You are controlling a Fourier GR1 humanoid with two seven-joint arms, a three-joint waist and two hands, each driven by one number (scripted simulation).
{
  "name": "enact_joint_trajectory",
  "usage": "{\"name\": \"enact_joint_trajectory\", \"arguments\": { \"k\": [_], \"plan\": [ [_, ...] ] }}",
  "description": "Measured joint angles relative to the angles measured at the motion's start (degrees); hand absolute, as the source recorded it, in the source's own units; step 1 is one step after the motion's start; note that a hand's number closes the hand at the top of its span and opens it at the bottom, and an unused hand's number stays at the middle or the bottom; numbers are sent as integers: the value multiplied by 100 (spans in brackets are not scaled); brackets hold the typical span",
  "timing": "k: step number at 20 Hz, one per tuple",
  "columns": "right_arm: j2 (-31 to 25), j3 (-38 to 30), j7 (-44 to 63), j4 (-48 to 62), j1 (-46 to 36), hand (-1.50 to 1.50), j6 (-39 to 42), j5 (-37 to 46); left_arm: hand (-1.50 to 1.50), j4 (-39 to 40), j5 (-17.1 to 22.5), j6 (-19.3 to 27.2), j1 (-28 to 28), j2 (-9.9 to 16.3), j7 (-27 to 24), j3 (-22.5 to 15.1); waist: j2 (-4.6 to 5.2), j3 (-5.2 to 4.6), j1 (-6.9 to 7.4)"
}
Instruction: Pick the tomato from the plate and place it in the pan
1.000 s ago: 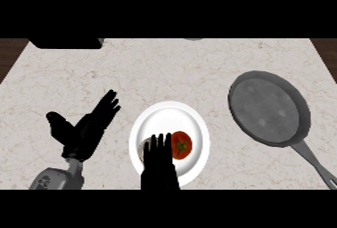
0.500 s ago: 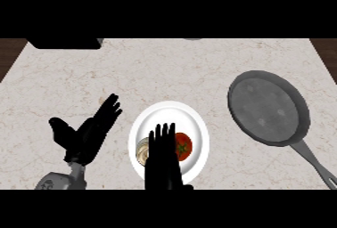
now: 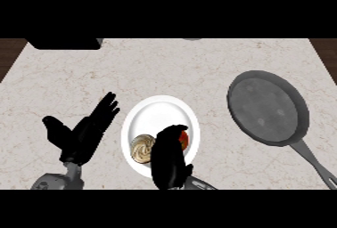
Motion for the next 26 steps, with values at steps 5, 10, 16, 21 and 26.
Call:
{"name": "enact_joint_trajectory", "arguments": {
  "k": [5,10,16,21,26],
  "plan": [
    [-177,25,-455,2,-194,150,-165,392,0,52,-19,-75,-19,-72,33,69,-17,0,-6],
    [-166,-11,-774,145,-284,150,-397,790,0,87,-216,-54,41,-212,-40,12,-33,-3,-6],
    [5,-1339,367,-335,405,150,-916,-88,0,-22,-207,-53,136,-215,-44,35,21,19,-67],
    [8,-1945,1314,-848,532,150,-1723,-650,0,57,-215,-102,51,-213,-79,43,24,14,11],
    [0,-2077,1834,-1374,125,150,-2291,-511,0,136,-205,-143,14,-235,-54,32,2,5,67]
  ]
}}
